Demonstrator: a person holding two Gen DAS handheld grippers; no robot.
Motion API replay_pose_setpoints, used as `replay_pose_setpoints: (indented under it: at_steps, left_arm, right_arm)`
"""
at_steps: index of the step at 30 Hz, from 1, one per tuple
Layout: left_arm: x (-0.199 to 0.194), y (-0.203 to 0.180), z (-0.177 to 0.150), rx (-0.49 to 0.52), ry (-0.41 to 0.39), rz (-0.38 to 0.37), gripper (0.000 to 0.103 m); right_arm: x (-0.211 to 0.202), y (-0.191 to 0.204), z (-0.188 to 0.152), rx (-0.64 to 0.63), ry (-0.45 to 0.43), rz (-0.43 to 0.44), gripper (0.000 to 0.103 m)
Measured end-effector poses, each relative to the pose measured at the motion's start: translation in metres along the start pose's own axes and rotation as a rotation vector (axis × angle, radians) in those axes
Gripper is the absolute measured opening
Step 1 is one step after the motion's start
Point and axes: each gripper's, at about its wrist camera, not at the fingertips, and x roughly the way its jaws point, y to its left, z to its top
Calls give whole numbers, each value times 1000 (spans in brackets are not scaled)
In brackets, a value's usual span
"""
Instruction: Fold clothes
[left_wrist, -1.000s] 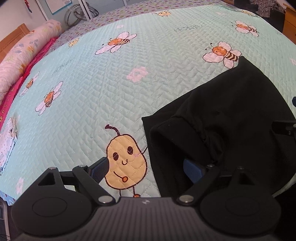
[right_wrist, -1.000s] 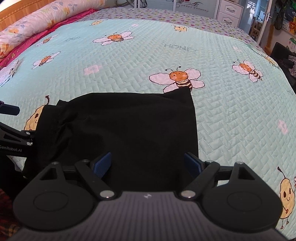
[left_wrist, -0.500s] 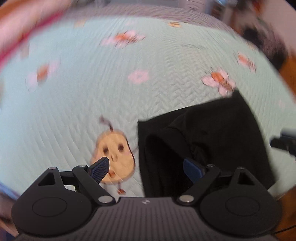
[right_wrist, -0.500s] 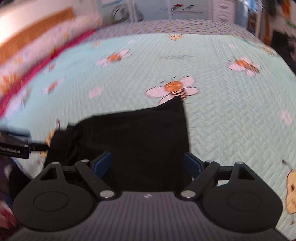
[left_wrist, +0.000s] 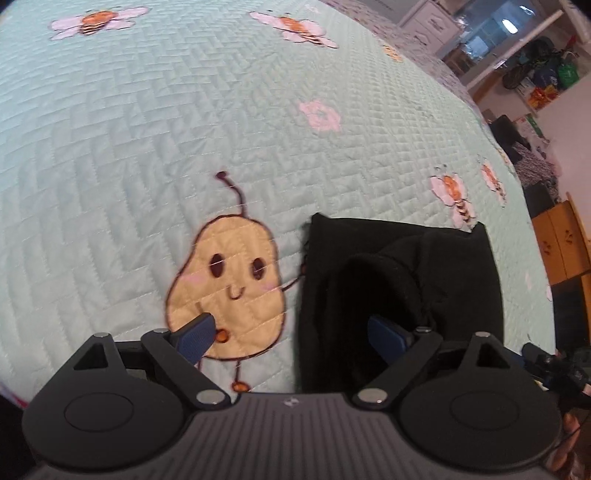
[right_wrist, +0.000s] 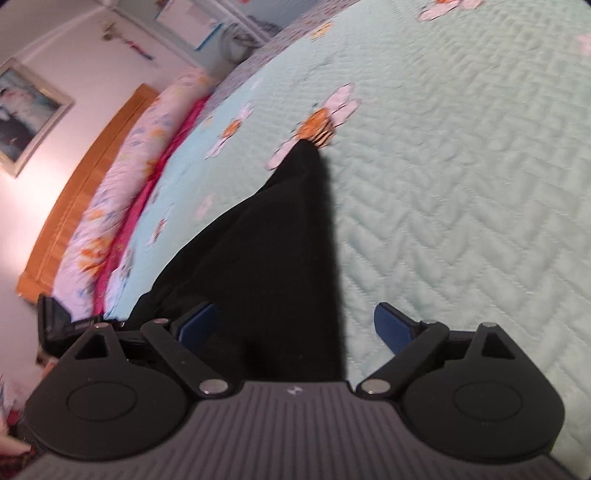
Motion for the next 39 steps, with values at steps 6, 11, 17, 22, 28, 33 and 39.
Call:
replay_pose_setpoints:
  at_steps: [6,11,17,22,28,33,39]
  left_arm:
    - [13,7,10,-55,48,-153,103]
    - [10,32,14,-180,52,-283,101]
    - [-5,41,8,-252,-8,-432,99]
    - [0,1,-1,-60,7,-342,98]
    - [2,13,-1,-120,-17,-277,87]
    - [-6,10,-3,-61,-2,-205,88]
    - [9,20,3,-111,21,-280,102]
  right_arm:
    - [12,-3,8,-6,30,68,101]
    - [10,-9,7,6,22,96,101]
    - [12,-7,8,-14,28,80,102]
    - [14,-3,8,-40,32,56,103]
    - [12,-4,6,-56,29,64,103]
    - [10,-5,6,-60,39,78,103]
    - [11,-8,7,-54,40,103,103]
